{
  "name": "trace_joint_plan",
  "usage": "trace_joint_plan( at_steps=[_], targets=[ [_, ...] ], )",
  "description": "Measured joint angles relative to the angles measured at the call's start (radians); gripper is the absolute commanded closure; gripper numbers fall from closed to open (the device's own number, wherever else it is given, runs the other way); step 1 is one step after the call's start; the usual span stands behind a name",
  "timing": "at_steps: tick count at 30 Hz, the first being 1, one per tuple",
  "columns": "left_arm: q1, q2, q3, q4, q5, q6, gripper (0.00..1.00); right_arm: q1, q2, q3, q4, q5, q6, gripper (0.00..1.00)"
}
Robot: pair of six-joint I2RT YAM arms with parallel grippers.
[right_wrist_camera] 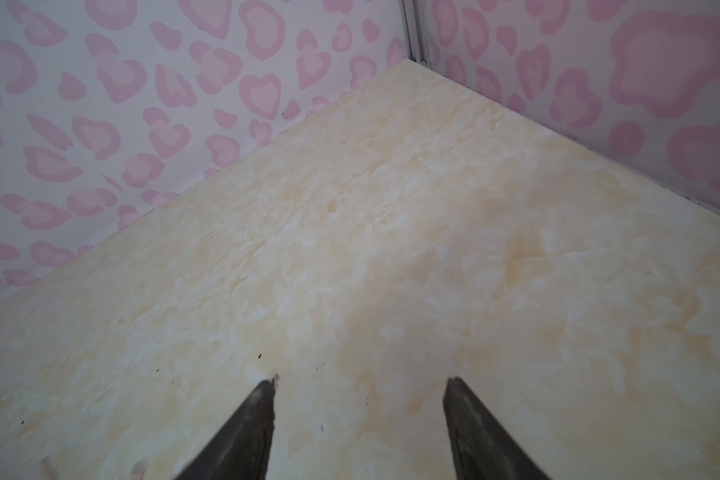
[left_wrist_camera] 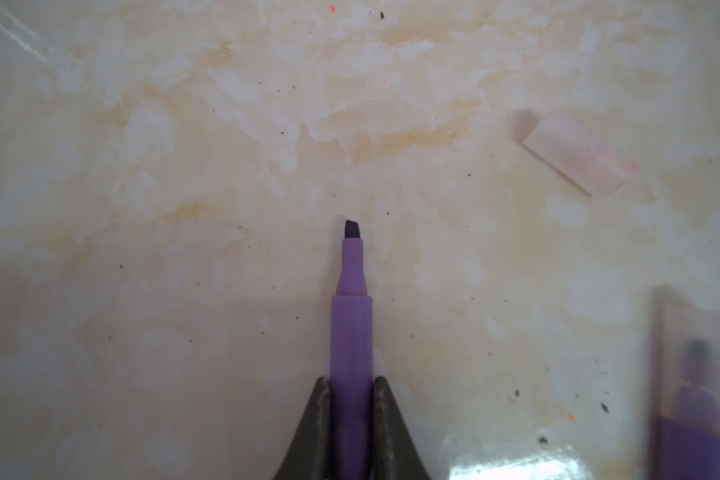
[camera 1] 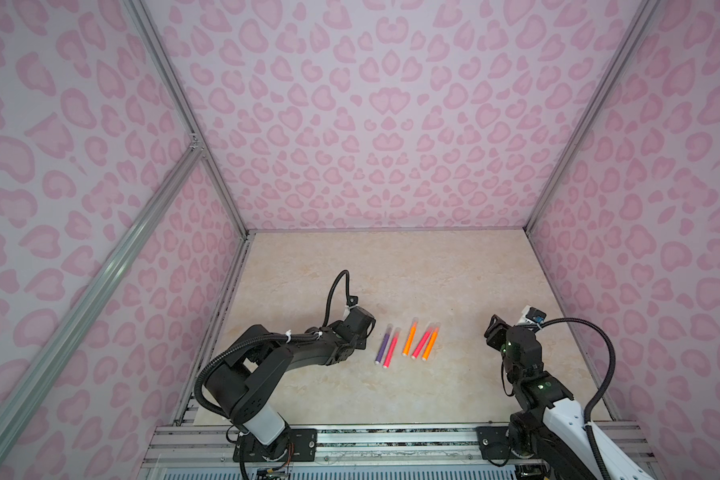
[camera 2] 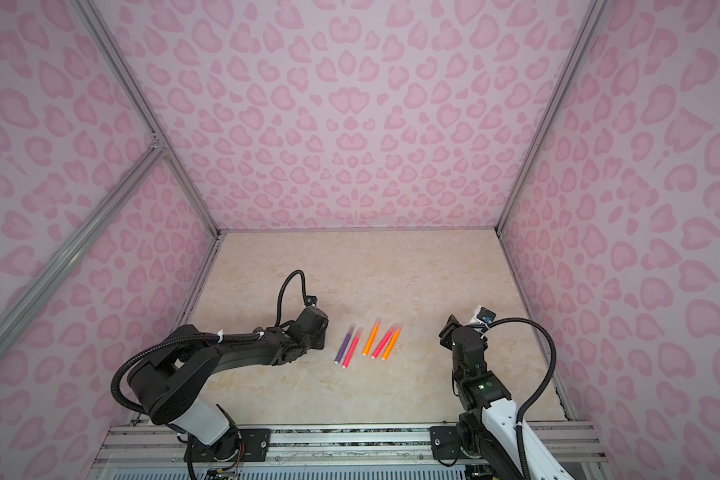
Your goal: Insert the pens into the pen caps
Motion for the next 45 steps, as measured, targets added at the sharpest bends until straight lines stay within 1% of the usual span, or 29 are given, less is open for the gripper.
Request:
trace_joint_plan(
  at_steps=[2, 5, 7, 9, 10, 11, 14, 15, 17, 19, 22, 26, 29, 32, 38, 45],
  targets=[
    [-0.002, -0.015, -0.008, -0.006, 0.016, 0.0, 0.97, 0.0, -0.001, 0.0, 0.0, -0.001, 0.0, 0.34],
    [-0.003, -0.064, -0.039, -0.021, 0.055, 0.0, 0.97, 0.006, -0.004, -0.001, 0.004, -0.036, 0.005, 0.34],
    [-0.004, -0.132, -0.086, -0.021, 0.076, 0.0, 0.97, 0.069, -0.004, -0.014, 0.037, -0.071, 0.043, 0.34],
    [-0.007, -0.234, -0.15, -0.003, 0.1, 0.004, 0.97, 0.214, 0.005, -0.019, 0.064, -0.077, 0.077, 0.33],
    [-0.011, -0.293, -0.185, 0.014, 0.11, 0.007, 0.97, 0.315, 0.014, -0.016, 0.087, -0.068, 0.09, 0.33],
    [-0.018, -0.357, -0.224, 0.043, 0.117, 0.016, 0.97, 0.427, 0.024, -0.008, 0.108, -0.041, 0.096, 0.33],
    [-0.046, -0.528, -0.322, 0.113, 0.161, 0.038, 0.97, 0.701, 0.1, 0.041, 0.201, 0.055, 0.117, 0.35],
    [-0.054, -0.575, -0.346, 0.126, 0.172, 0.049, 0.97, 0.751, 0.137, 0.06, 0.23, 0.078, 0.126, 0.36],
    [-0.08, -0.677, -0.394, 0.168, 0.189, 0.056, 0.97, 0.83, 0.264, 0.116, 0.31, 0.09, 0.147, 0.4],
    [-0.113, -0.762, -0.436, 0.207, 0.204, 0.071, 0.97, 0.858, 0.387, 0.172, 0.359, 0.076, 0.172, 0.43],
    [-0.149, -0.885, -0.493, 0.24, 0.225, 0.085, 0.97, 0.901, 0.548, 0.274, 0.414, 0.052, 0.189, 0.42],
    [-0.153, -1.026, -0.537, 0.245, 0.211, 0.107, 0.97, 0.962, 0.681, 0.359, 0.487, 0.022, 0.192, 0.42],
    [-0.155, -1.091, -0.555, 0.245, 0.211, 0.11, 0.97, 0.982, 0.741, 0.409, 0.513, 0.005, 0.192, 0.42],
    [-0.156, -1.138, -0.57, 0.244, 0.235, 0.115, 0.97, 0.991, 0.795, 0.453, 0.542, -0.01, 0.192, 0.43],
    [-0.156, -1.161, -0.575, 0.241, 0.252, 0.126, 0.97, 0.998, 0.862, 0.518, 0.556, -0.033, 0.192, 0.46],
    [-0.157, -1.209, -0.583, 0.232, 0.272, 0.126, 0.97, 0.998, 0.916, 0.537, 0.568, -0.029, 0.215, 0.55]
  ],
)
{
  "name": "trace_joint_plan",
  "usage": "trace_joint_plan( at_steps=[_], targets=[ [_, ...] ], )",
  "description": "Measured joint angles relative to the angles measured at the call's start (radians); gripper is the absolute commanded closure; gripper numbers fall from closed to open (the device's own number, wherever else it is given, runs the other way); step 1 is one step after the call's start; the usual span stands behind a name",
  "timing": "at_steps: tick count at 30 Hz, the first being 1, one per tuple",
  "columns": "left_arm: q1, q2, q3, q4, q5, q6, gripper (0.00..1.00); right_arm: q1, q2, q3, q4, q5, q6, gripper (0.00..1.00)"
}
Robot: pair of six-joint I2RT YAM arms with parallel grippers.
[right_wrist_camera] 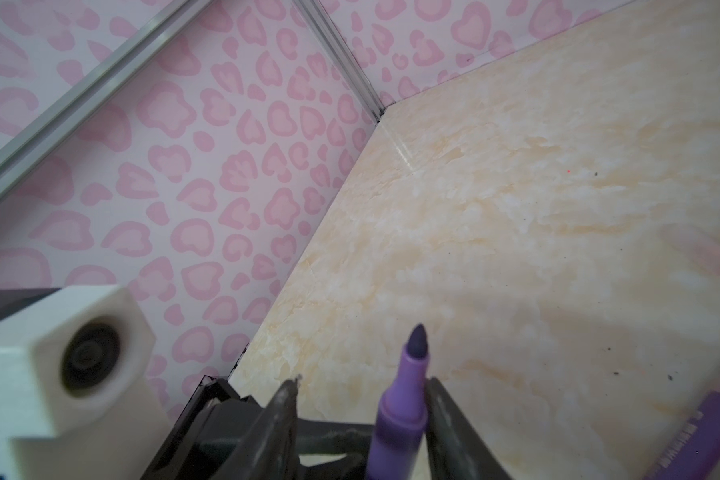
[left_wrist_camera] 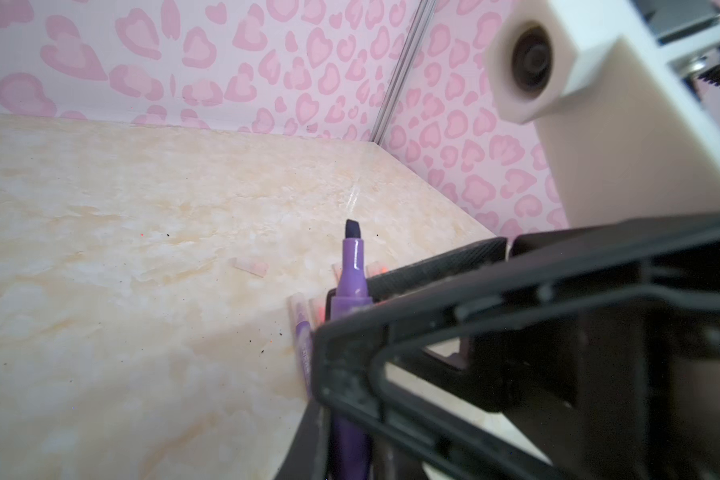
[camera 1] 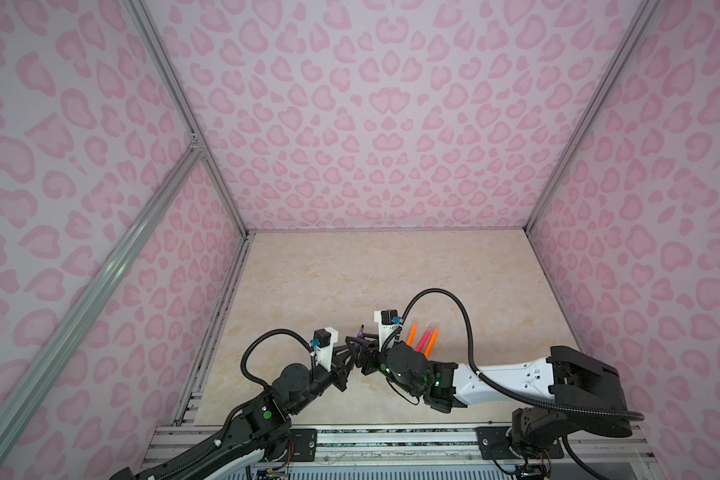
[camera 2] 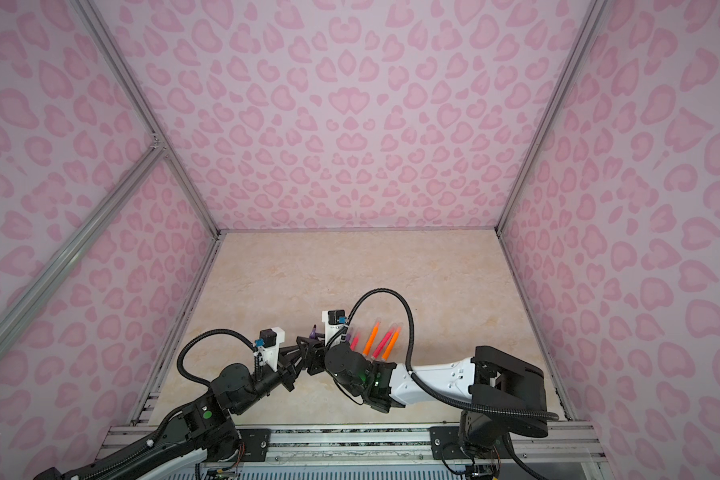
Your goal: Insert the pens into the pen caps
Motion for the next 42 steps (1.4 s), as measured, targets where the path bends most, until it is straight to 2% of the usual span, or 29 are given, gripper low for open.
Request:
trace_joint_plan(
  at_steps=[3, 10, 13, 16, 19, 22, 26, 32, 42],
  targets=[
    [0.001, -0.03, -0.001, -0.023, 0.006, 0.0, 0.97, 0.0, 0.017, 0.0, 0.034, 0.008, 0.005, 0.59],
    [0.0, -0.032, -0.005, -0.026, 0.018, 0.0, 0.97, -0.001, 0.023, 0.001, 0.043, 0.028, 0.012, 0.8],
    [0.0, 0.001, -0.002, -0.009, 0.023, 0.0, 0.85, -0.002, 0.023, 0.002, 0.028, 0.04, 0.011, 0.85],
    [0.0, 0.046, 0.008, 0.005, 0.025, 0.0, 0.75, -0.002, 0.023, 0.002, 0.018, 0.051, 0.011, 0.87],
    [0.0, 0.086, 0.011, 0.009, 0.035, 0.0, 0.71, 0.001, 0.032, 0.002, 0.041, 0.031, 0.012, 0.88],
    [0.0, 0.109, 0.013, 0.008, 0.036, 0.0, 0.71, 0.004, 0.048, 0.017, 0.043, 0.028, 0.012, 0.89],
    [0.001, 0.113, 0.014, 0.008, 0.021, -0.001, 0.79, 0.005, 0.067, 0.036, 0.045, 0.023, 0.012, 0.89],
    [0.001, 0.059, 0.013, -0.037, 0.011, -0.004, 0.69, 0.011, 0.079, 0.057, 0.034, 0.038, 0.011, 0.9],
    [0.001, 0.051, 0.013, -0.047, 0.012, -0.005, 0.68, 0.022, 0.087, 0.106, -0.07, 0.101, -0.009, 0.91]
  ],
)
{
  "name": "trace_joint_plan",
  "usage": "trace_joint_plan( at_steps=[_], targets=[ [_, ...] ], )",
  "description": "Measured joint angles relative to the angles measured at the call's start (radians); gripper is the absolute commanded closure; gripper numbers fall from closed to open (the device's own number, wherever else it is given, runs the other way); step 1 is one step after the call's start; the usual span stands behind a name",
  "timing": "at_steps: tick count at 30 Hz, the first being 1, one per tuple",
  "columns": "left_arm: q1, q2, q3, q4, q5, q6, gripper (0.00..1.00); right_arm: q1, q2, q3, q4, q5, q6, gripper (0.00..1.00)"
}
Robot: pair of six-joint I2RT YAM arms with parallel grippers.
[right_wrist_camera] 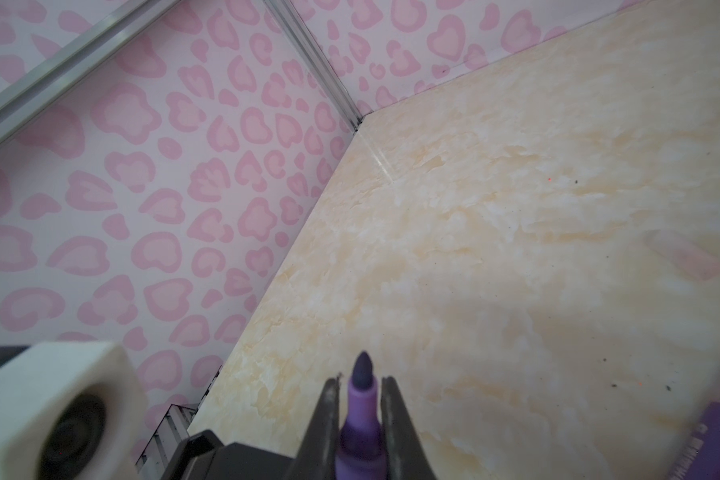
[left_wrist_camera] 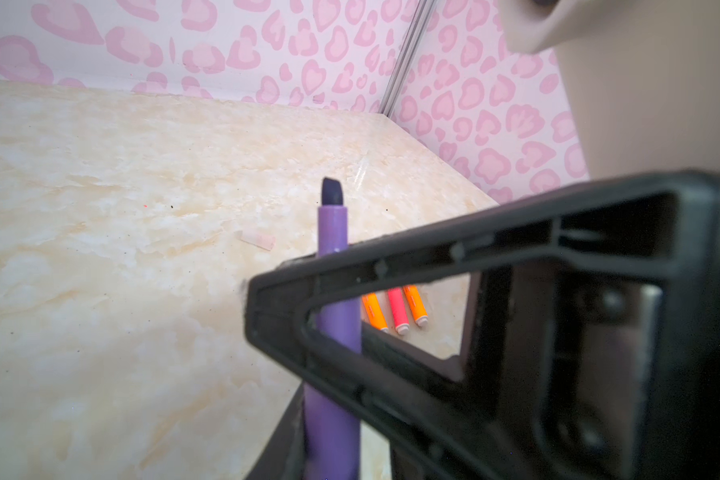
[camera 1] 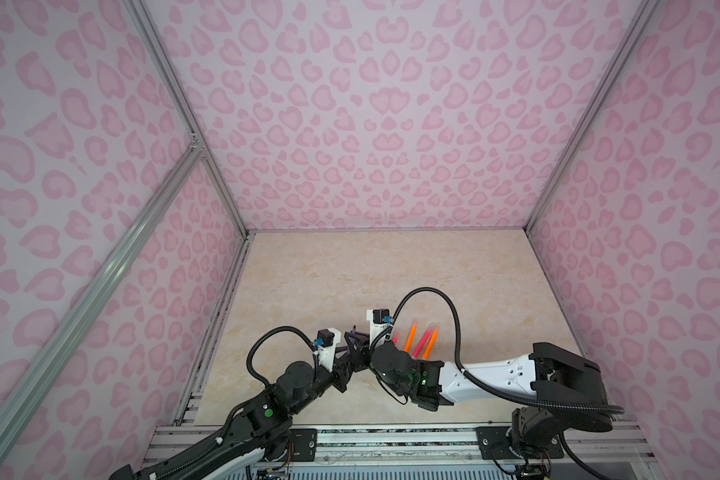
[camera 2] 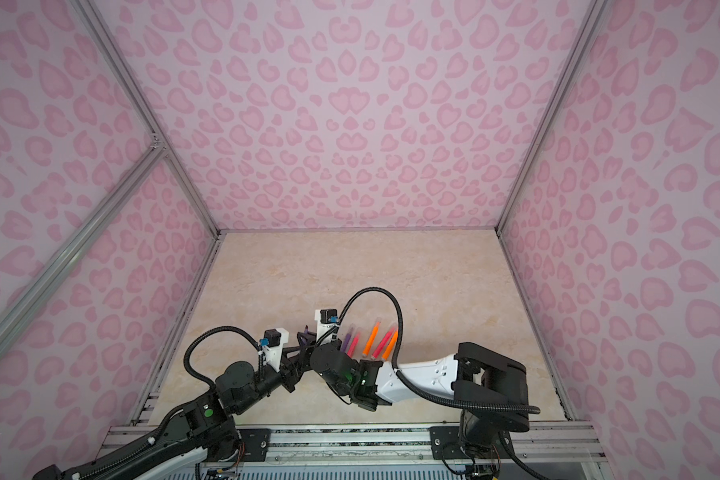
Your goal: Insert the pens into the pen caps
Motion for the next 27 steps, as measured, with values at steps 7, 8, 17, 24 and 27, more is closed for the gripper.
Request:
trace_joint_plan(
  at_steps=[7, 8, 17, 24, 27],
  targets=[
    [0.0, -0.006, -0.001, -0.008, -0.004, -0.013, 0.94, 0.003, 0.0, -0.001, -0.024, 0.027, -0.008, 0.9],
    [0.001, -0.008, -0.002, -0.011, -0.008, -0.013, 0.97, 0.003, 0.0, -0.001, -0.026, 0.029, -0.01, 0.89],
    [-0.001, -0.029, -0.004, -0.018, -0.069, -0.031, 0.97, 0.001, -0.024, -0.027, -0.037, 0.044, -0.027, 0.39],
    [0.081, 0.111, 0.029, -0.071, -0.222, -0.112, 0.97, -0.046, -0.113, -0.089, -0.068, 0.127, -0.055, 0.38],
    [0.165, 0.17, 0.036, -0.081, -0.207, -0.149, 0.97, -0.11, -0.126, -0.12, -0.097, 0.147, -0.058, 0.41]
  ],
)
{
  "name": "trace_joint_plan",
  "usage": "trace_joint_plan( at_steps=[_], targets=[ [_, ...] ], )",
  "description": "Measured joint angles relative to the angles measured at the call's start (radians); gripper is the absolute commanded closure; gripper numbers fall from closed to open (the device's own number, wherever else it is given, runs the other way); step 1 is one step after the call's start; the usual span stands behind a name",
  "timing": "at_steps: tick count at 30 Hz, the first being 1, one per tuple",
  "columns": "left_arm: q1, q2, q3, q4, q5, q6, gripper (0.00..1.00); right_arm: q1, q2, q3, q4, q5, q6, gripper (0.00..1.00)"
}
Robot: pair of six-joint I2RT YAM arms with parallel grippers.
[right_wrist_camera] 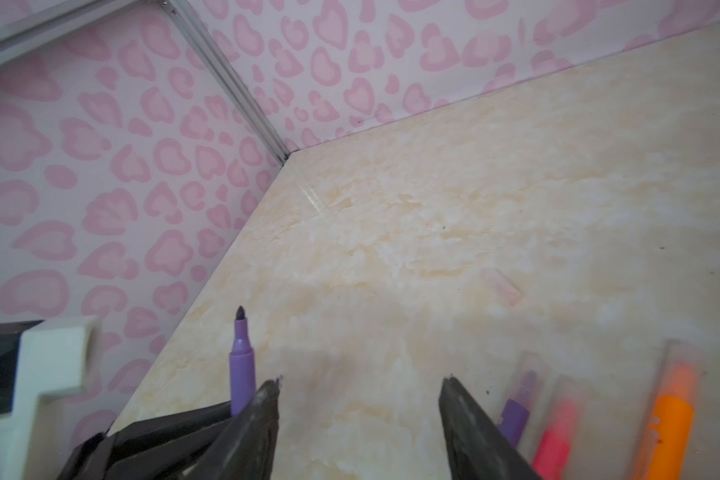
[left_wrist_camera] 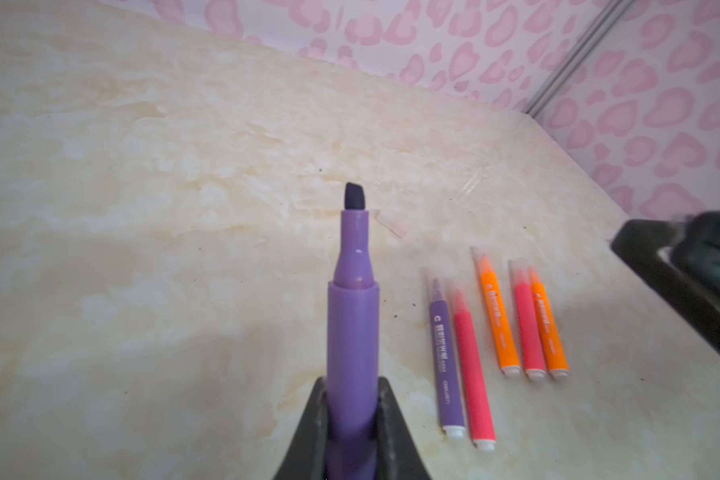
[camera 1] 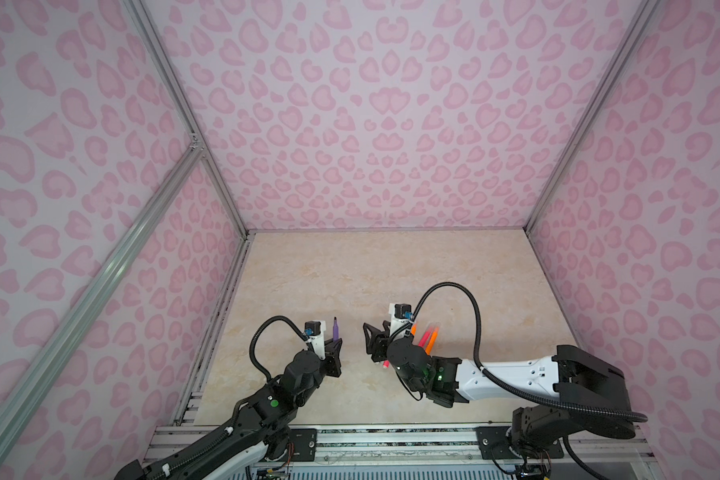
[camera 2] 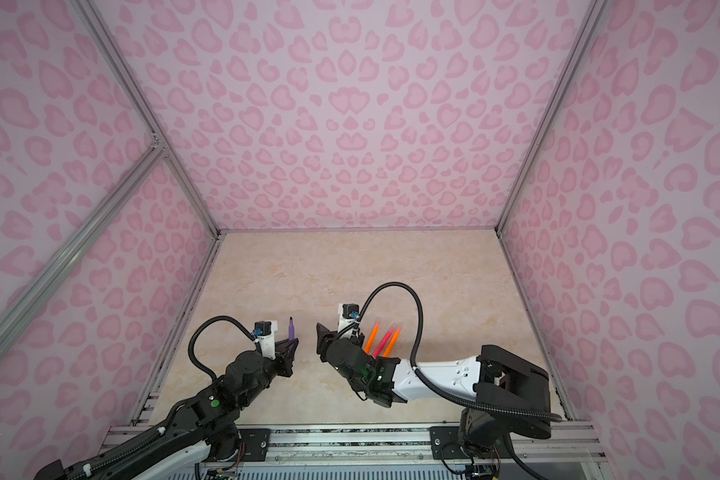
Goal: Insert the pens into the pen caps
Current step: 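Move the right gripper to a translucent cap on the table and grasp it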
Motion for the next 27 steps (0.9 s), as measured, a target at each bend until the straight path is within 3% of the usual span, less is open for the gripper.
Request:
trace_joint_plan(
  at_steps=[6, 13, 19, 27],
  targets=[
    [0.066, 0.002, 0.011, -0.04, 0.06, -0.042, 0.97, -0.16, 0.063, 0.014, -0.056, -0.023, -0.011, 0.44],
    [0.07, -0.033, 0.025, -0.052, 0.122, -0.047, 0.97, -0.31, 0.338, 0.401, -0.344, -0.173, -0.12, 0.43],
    [0.069, -0.021, 0.026, -0.063, 0.126, -0.047, 0.97, -0.334, 0.543, 0.672, -0.602, -0.256, -0.249, 0.44],
    [0.069, -0.021, 0.027, -0.063, 0.126, -0.043, 0.97, -0.376, 0.665, 0.808, -0.756, -0.342, -0.359, 0.49]
  ],
)
